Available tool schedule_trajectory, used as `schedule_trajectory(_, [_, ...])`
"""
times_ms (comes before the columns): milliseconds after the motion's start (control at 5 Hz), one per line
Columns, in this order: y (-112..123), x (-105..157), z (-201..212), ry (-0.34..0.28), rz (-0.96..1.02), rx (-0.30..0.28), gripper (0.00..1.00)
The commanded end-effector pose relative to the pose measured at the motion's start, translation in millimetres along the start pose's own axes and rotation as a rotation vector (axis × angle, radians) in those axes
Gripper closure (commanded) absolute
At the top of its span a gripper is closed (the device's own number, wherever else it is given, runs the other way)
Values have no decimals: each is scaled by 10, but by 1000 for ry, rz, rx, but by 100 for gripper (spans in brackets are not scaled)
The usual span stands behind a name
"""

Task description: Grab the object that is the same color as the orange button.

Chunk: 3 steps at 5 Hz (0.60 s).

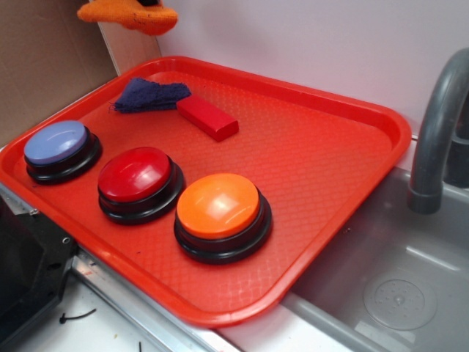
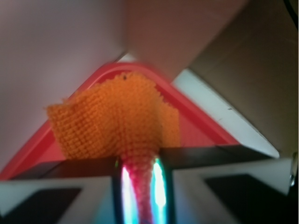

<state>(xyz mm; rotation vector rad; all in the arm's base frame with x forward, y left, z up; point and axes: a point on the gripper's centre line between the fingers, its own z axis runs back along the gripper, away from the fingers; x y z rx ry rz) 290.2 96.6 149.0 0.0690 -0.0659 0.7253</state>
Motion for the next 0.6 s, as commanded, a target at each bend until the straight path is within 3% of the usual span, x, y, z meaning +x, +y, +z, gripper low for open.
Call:
schedule_trajectory(0, [-360, -395, 628, 70, -450, -92, 100])
schedule_trajectory(400, [-574, -858, 796, 68, -620, -117, 100])
